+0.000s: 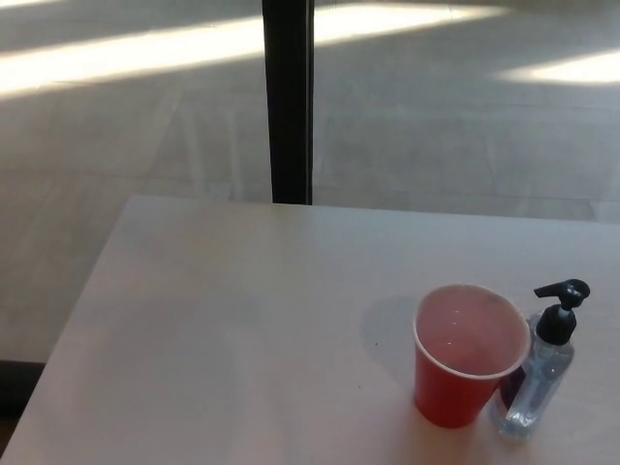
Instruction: The robot uses its right hand fist to press the hand soap kept in the middle of the table to get liquid hand soap out
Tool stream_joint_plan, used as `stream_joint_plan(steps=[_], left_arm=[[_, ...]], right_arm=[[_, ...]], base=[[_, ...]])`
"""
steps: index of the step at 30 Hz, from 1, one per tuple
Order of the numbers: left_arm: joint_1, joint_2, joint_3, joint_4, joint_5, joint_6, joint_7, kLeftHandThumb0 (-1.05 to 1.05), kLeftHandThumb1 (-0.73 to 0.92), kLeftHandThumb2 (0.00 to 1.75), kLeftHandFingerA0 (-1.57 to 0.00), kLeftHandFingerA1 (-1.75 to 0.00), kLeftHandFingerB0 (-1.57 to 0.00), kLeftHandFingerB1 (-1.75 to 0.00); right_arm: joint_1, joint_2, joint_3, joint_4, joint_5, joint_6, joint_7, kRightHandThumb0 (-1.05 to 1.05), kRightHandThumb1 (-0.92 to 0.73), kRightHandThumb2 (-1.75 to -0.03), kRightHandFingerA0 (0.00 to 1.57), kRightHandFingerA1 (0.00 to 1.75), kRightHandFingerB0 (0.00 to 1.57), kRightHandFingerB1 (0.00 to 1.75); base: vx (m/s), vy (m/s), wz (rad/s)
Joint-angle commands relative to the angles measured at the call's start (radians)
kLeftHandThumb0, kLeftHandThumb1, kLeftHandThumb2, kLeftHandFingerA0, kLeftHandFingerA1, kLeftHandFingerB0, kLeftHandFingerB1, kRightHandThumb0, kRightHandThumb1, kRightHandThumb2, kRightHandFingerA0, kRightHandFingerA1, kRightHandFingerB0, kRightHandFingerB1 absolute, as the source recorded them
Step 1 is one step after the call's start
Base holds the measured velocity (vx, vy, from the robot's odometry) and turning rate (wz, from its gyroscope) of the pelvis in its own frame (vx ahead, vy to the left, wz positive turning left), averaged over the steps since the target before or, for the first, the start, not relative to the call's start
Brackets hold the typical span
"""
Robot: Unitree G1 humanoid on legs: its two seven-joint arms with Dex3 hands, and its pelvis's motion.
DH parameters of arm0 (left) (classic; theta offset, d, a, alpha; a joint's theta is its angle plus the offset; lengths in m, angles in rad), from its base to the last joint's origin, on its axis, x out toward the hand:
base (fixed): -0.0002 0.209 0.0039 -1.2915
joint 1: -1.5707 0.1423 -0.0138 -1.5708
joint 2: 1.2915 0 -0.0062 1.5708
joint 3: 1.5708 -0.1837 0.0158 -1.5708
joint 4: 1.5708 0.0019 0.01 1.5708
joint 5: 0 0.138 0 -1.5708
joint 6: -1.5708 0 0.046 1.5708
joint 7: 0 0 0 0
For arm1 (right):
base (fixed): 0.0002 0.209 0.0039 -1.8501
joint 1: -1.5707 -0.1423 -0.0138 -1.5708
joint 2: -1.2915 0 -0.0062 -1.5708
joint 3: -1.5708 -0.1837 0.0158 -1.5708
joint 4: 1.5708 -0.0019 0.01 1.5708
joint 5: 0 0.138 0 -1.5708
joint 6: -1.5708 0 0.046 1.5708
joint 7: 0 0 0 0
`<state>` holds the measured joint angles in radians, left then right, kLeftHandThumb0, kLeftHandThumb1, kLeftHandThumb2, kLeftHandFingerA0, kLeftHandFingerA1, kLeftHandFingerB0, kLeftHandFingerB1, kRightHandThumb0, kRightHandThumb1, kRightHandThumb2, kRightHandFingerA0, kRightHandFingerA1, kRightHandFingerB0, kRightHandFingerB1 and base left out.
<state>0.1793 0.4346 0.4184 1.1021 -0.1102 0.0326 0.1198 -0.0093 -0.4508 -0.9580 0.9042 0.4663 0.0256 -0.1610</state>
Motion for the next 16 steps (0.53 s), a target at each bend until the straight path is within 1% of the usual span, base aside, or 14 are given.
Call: stream_joint_plan(steps=[1, 2, 4, 5, 6, 7, 9, 10, 11, 12, 14, 16], left_arm=[[0.001, 0.011, 0.005, -0.021, -0.012, 0.003, 0.009, -0.34, 0.48, 0.9, -0.85, -0.99, -0.62, -0.83], [-0.011, 0.014, -0.005, -0.015, -0.003, 0.004, 0.009, -0.35, 0.48, 0.89, -0.83, -0.95, -0.6, -0.79], [-0.01, 0.012, -0.002, -0.014, -0.006, -0.002, 0.012, -0.34, 0.47, 0.9, -0.83, -0.97, -0.58, -0.79], [-0.009, 0.012, -0.004, -0.016, -0.005, -0.003, 0.014, -0.35, 0.47, 0.9, -0.84, -0.98, -0.58, -0.79], [-0.012, 0.014, -0.006, -0.019, -0.004, 0.0, 0.014, -0.35, 0.48, 0.89, -0.84, -0.98, -0.58, -0.79], [-0.016, 0.015, -0.003, -0.018, -0.008, -0.002, 0.007, -0.33, 0.46, 0.91, -0.81, -0.97, -0.58, -0.81], [-0.02, 0.015, 0.001, -0.016, -0.014, -0.008, -0.001, -0.33, 0.46, 0.91, -0.81, -0.97, -0.58, -0.81], [-0.02, 0.015, 0.003, -0.014, -0.018, -0.019, -0.011, -0.34, 0.46, 0.93, -0.81, -0.97, -0.57, -0.8], [-0.025, 0.015, 0.003, -0.012, -0.019, -0.015, -0.006, -0.34, 0.46, 0.92, -0.8, -0.96, -0.56, -0.79], [-0.028, 0.016, 0.0, -0.009, -0.015, -0.013, -0.003, -0.36, 0.47, 0.91, -0.81, -0.97, -0.58, -0.81], [-0.03, 0.02, -0.004, -0.009, -0.012, -0.012, 0.0, -0.36, 0.47, 0.91, -0.81, -0.97, -0.58, -0.81], [-0.029, 0.018, 0.0, -0.016, -0.018, -0.01, 0.004, -0.34, 0.48, 0.92, -0.84, -1.0, -0.6, -0.83]], right_arm=[[0.001, 0.024, 0.016, 0.104, 0.008, -0.066, -0.038, -0.38, -0.49, -0.95, 1.33, 1.4, 0.87, 0.91], [-0.001, 0.032, 0.036, 0.101, 0.001, -0.064, -0.031, -0.38, -0.49, -0.94, 1.31, 1.4, 0.85, 0.89], [-0.004, 0.034, 0.038, 0.11, 0.013, -0.07, -0.025, -0.38, -0.49, -0.95, 1.3, 1.4, 0.85, 0.89], [-0.005, 0.032, 0.047, 0.12, 0.008, -0.08, -0.023, -0.39, -0.51, -0.96, 1.3, 1.4, 0.84, 0.86], [-0.005, 0.033, 0.051, 0.118, 0.011, -0.082, -0.022, -0.36, -0.67, -0.68, 1.03, 1.7, 0.88, 0.83], [-0.007, 0.03, 0.056, 0.118, 0.013, -0.078, -0.024, -0.36, -0.71, -0.68, 0.99, 1.67, 0.87, 0.81], [-0.011, 0.026, 0.065, 0.123, 0.014, -0.072, -0.028, -0.36, -0.71, -0.68, 0.99, 1.67, 0.87, 0.81], [-0.021, 0.023, 0.065, 0.119, 0.019, -0.059, -0.042, -0.33, -0.68, -0.64, 0.98, 1.66, 0.87, 0.83], [-0.026, 0.02, 0.072, 0.124, 0.015, -0.057, -0.048, -0.33, -0.7, -0.61, 0.95, 1.63, 0.86, 0.8], [-0.03, 0.018, 0.075, 0.124, 0.015, -0.054, -0.054, -0.34, -0.69, -0.6, 0.92, 1.62, 0.86, 0.82], [-0.038, 0.018, 0.081, 0.124, 0.018, -0.05, -0.062, -0.34, -0.69, -0.6, 0.92, 1.62, 0.86, 0.82], [-0.047, 0.012, 0.079, 0.13, 0.028, -0.048, -0.056, -0.32, -0.65, -0.62, 0.88, 1.7, 0.84, 0.82]], base=[[0.0, 0.0, 0.0], [0.0, 0.0, 0.0], [0.0, 0.0, 0.0], [0.0, 0.0, 0.0], [0.0, 0.0, 0.0], [0.0, 0.0, 0.0], [0.0, 0.0, 0.0], [0.0, 0.0, 0.0], [0.0, 0.0, 0.0], [0.0, 0.0, 0.0], [0.0, 0.0, 0.0], [0.0, 0.0, 0.0]])
